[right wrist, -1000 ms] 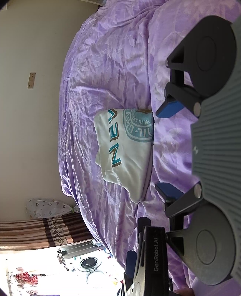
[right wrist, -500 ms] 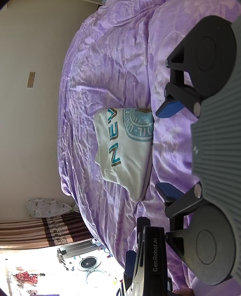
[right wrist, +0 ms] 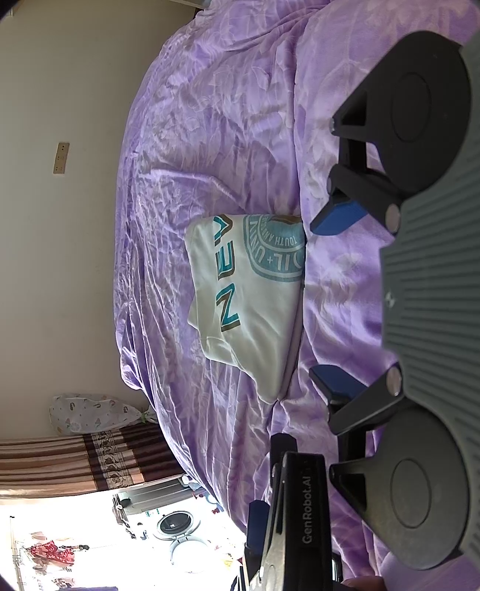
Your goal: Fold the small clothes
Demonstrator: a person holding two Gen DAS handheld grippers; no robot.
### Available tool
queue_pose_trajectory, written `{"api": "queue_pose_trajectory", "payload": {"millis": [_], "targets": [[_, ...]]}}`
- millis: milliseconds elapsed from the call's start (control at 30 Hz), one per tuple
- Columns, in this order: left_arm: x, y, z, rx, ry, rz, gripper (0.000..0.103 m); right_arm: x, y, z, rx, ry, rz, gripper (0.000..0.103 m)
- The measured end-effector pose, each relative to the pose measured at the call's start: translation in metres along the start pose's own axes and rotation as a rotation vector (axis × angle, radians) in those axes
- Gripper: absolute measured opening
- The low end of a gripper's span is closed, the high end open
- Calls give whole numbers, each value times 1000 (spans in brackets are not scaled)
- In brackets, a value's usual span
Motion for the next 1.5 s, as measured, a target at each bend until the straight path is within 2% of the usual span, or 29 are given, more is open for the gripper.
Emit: {"api": "queue_pose_trajectory", "payload": {"millis": [1500], "targets": [[1, 2, -1, 0, 4, 0, 93, -3, 1, 3, 2, 8, -11, 74]]}}
Point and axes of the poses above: each gripper's, at about its wrist camera, not at the fingertips, and x roughly against the way its jaws point, y to its left, z to its underside, the point moved 9 cm from there along -x, roughly the way its jaws point, and after that the axes turned 5 degrees about y, right-handed, at the moved point
